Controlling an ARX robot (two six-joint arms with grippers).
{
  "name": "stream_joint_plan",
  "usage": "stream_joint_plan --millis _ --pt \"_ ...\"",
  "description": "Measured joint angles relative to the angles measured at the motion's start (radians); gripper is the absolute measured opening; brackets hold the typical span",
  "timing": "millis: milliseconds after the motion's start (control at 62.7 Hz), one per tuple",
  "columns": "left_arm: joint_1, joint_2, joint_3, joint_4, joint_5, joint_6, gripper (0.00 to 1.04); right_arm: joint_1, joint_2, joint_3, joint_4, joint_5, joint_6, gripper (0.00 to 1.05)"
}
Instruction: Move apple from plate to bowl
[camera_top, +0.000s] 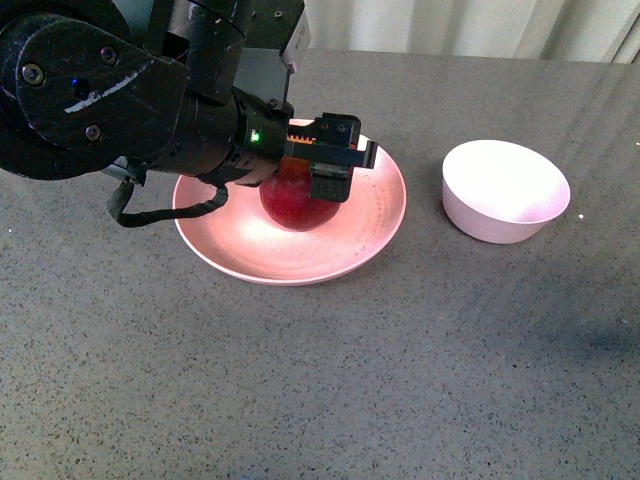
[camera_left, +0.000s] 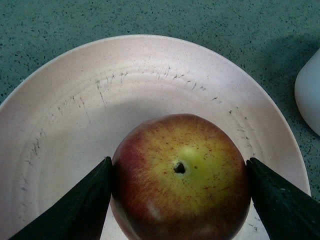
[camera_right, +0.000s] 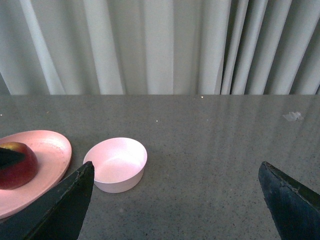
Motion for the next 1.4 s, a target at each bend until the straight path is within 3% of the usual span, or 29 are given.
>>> stream_joint_plan --millis 367,733,1004,1403 --pt "-0.039 -0.033 0.034 -0.024 0.027 -0.004 0.66 0.000 0.000 0.000 0.000 0.000 0.000 0.96" --pt "-0.157 0.022 0.313 -0.105 0.040 -0.034 0.66 0.000 0.000 0.000 0.000 0.000 0.000 0.96" --pt "-0.224 0.120 0.407 -0.138 0.062 -0.058 0.66 0.000 0.000 0.000 0.000 0.000 0.000 0.96" --pt "-0.236 0.211 0.520 -0.163 0.063 -0.072 0.66 0.000 0.000 0.000 0.000 0.000 0.000 0.96"
